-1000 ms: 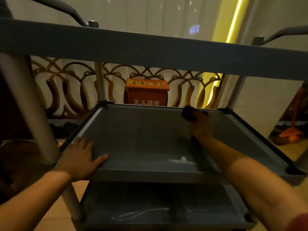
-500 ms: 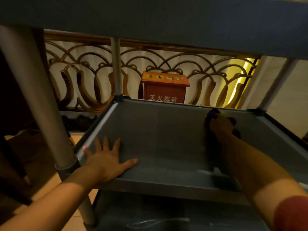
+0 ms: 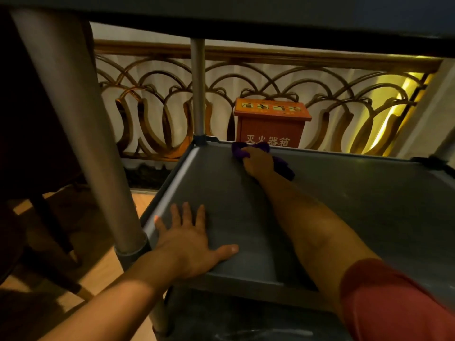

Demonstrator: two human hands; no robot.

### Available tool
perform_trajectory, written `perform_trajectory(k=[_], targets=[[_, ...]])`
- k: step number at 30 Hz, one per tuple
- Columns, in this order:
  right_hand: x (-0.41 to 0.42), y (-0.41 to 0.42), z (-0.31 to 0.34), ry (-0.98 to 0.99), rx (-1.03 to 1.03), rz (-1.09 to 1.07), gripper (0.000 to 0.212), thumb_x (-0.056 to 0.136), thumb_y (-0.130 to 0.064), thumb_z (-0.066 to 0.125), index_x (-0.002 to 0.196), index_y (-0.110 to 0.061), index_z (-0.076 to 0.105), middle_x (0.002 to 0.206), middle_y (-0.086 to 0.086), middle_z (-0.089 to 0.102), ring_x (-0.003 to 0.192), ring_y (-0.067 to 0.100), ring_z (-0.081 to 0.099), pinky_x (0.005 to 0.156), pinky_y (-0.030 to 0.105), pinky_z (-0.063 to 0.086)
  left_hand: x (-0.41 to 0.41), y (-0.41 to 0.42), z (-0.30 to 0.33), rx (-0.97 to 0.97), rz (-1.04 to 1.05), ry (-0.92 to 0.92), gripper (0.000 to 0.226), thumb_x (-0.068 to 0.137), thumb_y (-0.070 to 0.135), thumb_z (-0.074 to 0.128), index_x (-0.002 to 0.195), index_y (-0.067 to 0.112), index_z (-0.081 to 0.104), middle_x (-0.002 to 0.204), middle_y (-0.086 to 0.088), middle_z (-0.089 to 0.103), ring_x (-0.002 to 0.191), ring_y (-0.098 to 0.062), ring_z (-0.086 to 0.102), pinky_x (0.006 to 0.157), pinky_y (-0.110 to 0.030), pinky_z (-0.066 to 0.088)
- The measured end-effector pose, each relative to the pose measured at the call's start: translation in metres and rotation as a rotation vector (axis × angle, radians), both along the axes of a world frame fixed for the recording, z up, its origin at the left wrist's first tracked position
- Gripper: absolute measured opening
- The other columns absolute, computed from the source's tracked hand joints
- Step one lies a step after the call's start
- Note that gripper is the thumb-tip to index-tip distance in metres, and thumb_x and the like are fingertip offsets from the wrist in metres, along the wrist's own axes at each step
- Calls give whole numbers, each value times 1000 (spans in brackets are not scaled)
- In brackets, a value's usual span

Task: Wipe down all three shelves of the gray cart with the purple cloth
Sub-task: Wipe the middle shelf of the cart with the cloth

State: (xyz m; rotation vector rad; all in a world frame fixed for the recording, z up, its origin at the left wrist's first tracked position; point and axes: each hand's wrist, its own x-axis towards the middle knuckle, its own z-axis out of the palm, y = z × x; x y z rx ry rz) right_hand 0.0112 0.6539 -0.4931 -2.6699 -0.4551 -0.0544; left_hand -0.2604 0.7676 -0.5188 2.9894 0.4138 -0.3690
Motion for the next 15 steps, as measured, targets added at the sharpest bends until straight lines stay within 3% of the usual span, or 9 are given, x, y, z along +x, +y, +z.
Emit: perform_trajectory(k=[3, 6, 8, 10, 12, 15], targets=[[-13, 13, 5, 129, 35, 161, 38, 104, -26, 47, 141, -20, 53, 137, 13, 58, 121, 31, 56, 106, 44, 42, -3, 0, 1, -29, 0, -15, 131, 54, 104, 14, 156, 28, -19, 167, -11, -14, 151, -38, -19, 113, -67, -12], [-39, 1, 5, 234, 101, 385, 42, 101, -15, 52, 140, -28, 56, 151, 9, 48, 135, 28, 45, 108, 37, 32, -6, 0, 7, -119, 50, -207, 114, 71, 96, 20, 158, 29, -11, 167, -10, 13, 153, -35, 8, 117, -66, 3], [-58, -16, 8, 314, 116, 459, 46, 96, -7, 56, 130, -36, 64, 152, 1, 49, 139, 24, 41, 106, 34, 28, -11, 0, 8, -204, 111, -433, 99, 84, 84, 26, 158, 26, -3, 161, -10, 33, 147, -32, 31, 117, -63, 20], [-78, -39, 19, 409, 156, 487, 50, 91, 1, 58, 110, -44, 71, 150, -6, 53, 142, 18, 39, 114, 36, 28, -15, -3, 8, -244, 148, -580, 90, 91, 74, 31, 159, 22, 2, 159, -13, 36, 144, -33, 37, 115, -59, 30], [-101, -65, 25, 501, 212, 524, 55, 88, 9, 57, 93, -43, 75, 146, -7, 57, 138, 10, 43, 117, 36, 31, -18, -4, 9, -253, 164, -576, 89, 93, 72, 33, 159, 17, 7, 160, -14, 34, 145, -33, 34, 116, -57, 30], [-132, -115, 26, 646, 255, 568, 58, 86, 18, 53, 77, -33, 80, 133, -9, 65, 130, 3, 50, 105, 22, 40, -18, -5, 11, -245, 160, -517, 89, 93, 72, 32, 157, 12, 16, 157, -16, 39, 141, -35, 39, 114, -55, 34]])
